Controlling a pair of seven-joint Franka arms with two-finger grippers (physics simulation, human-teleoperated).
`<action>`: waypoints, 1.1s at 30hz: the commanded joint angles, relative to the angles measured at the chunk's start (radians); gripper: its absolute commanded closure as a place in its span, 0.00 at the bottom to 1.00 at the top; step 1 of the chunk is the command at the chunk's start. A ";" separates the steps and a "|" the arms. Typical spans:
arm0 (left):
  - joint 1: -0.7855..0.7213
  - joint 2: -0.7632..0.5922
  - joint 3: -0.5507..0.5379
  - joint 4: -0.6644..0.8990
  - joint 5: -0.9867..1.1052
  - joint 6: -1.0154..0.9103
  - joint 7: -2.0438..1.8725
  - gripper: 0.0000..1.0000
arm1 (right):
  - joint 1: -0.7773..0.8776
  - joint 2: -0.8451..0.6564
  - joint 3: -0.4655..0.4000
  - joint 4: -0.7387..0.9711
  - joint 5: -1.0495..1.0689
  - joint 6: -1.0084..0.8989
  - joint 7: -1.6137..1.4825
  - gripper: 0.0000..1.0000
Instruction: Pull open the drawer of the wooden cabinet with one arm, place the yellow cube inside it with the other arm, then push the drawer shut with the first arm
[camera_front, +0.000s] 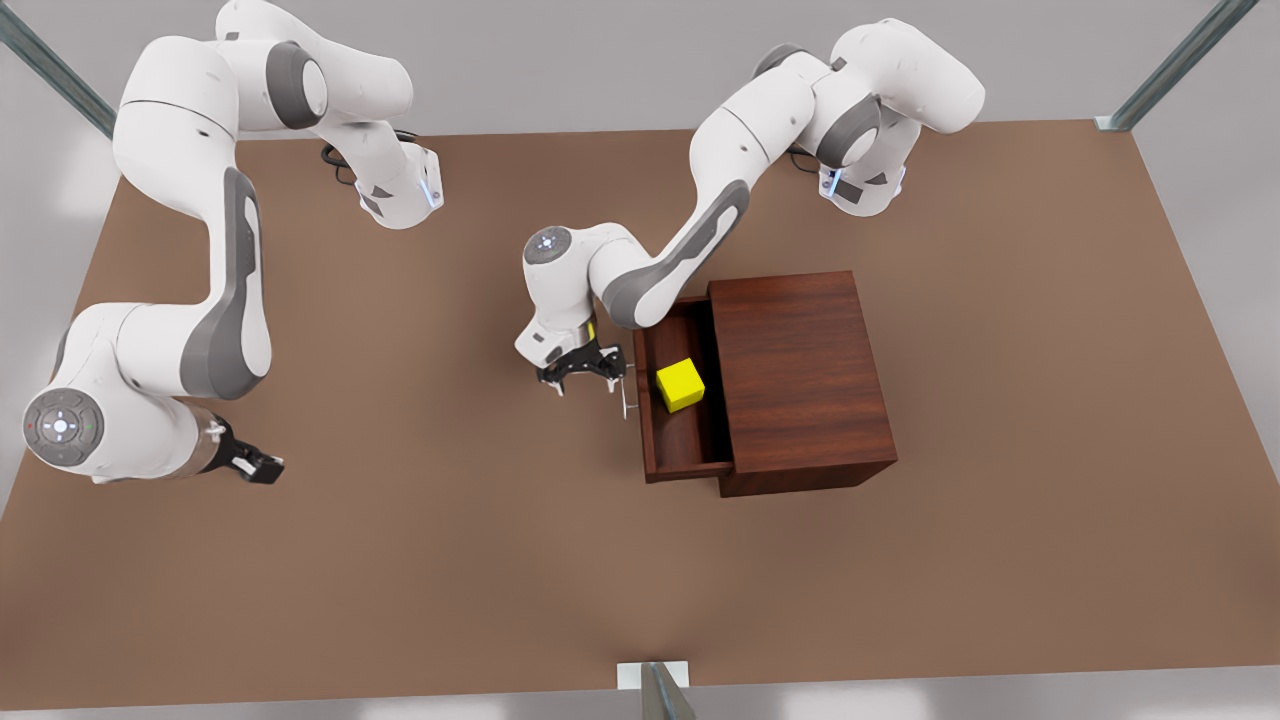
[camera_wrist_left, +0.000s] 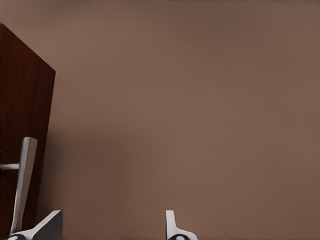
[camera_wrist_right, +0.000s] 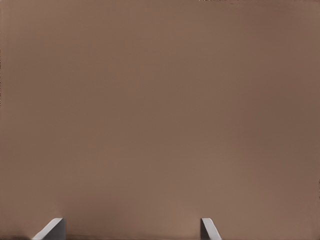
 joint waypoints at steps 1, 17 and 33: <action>-0.001 -0.003 0.001 -0.001 0.028 -0.026 -0.385 0.00 | 0.000 -0.001 0.000 0.002 0.001 -0.004 -0.443 0.00; 0.098 -0.035 0.001 -0.053 0.001 -0.148 -0.227 0.00 | 0.009 0.003 0.000 0.000 -0.004 -0.002 -0.417 0.00; 0.177 -0.043 0.001 -0.073 -0.002 -0.209 -0.128 0.00 | 0.009 0.007 0.001 0.000 -0.004 -0.002 -0.417 0.00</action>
